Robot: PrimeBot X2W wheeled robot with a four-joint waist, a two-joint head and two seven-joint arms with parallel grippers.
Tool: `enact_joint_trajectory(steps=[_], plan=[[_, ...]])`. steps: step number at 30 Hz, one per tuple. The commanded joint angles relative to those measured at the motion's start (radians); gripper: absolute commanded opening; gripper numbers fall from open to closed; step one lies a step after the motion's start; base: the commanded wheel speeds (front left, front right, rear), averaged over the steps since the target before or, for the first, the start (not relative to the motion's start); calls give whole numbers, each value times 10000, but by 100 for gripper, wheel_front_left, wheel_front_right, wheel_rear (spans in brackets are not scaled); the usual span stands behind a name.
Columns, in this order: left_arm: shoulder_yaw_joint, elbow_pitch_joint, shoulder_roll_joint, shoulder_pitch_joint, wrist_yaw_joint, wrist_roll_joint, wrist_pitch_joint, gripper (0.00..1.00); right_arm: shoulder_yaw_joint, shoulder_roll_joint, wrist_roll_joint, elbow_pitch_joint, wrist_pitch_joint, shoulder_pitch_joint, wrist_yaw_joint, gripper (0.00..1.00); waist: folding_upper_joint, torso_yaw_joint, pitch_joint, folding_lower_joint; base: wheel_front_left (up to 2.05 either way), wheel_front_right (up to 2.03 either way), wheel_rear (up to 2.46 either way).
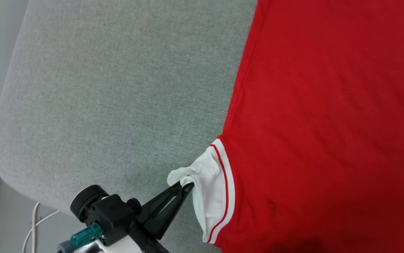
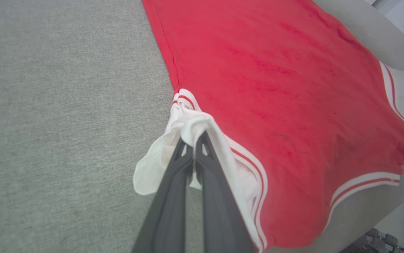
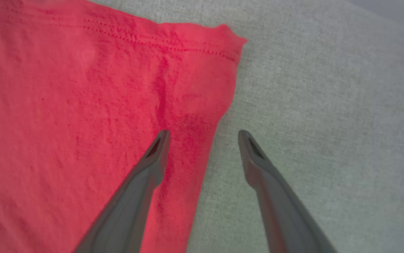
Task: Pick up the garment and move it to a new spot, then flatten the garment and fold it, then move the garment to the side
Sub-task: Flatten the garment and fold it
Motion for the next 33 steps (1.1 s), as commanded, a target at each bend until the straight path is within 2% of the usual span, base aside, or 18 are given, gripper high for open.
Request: enact_joint_trajectory(steps=[1,6,13,15,16,24,33], plan=[[-35,-24,-96,-187,-27,23,-55,0,-16,-44,-99,93,39,-213,-4,100,0,342,365,-3,0,0,0],[-85,32,-203,-343,-88,42,-184,0,-224,174,-514,385,167,-397,-4,100,0,583,636,-3,0,0,0],[-138,154,-269,-492,-148,5,-292,0,-317,430,-661,632,367,159,-4,100,0,736,821,-3,0,0,0],[-143,210,-270,-528,-146,-15,-301,0,-355,493,-654,653,452,381,-4,11,0,742,814,-3,0,0,0],[-146,234,-274,-547,-146,-24,-302,0,-373,498,-635,643,454,477,-4,0,0,739,798,-3,0,0,0],[-49,437,-176,-451,-14,-79,-330,0,-433,361,-372,694,191,1227,-4,0,0,366,134,-3,0,0,0],[387,681,60,62,396,-385,-394,0,-298,542,484,572,-800,2810,-4,0,0,-752,-1398,-3,0,0,0]])
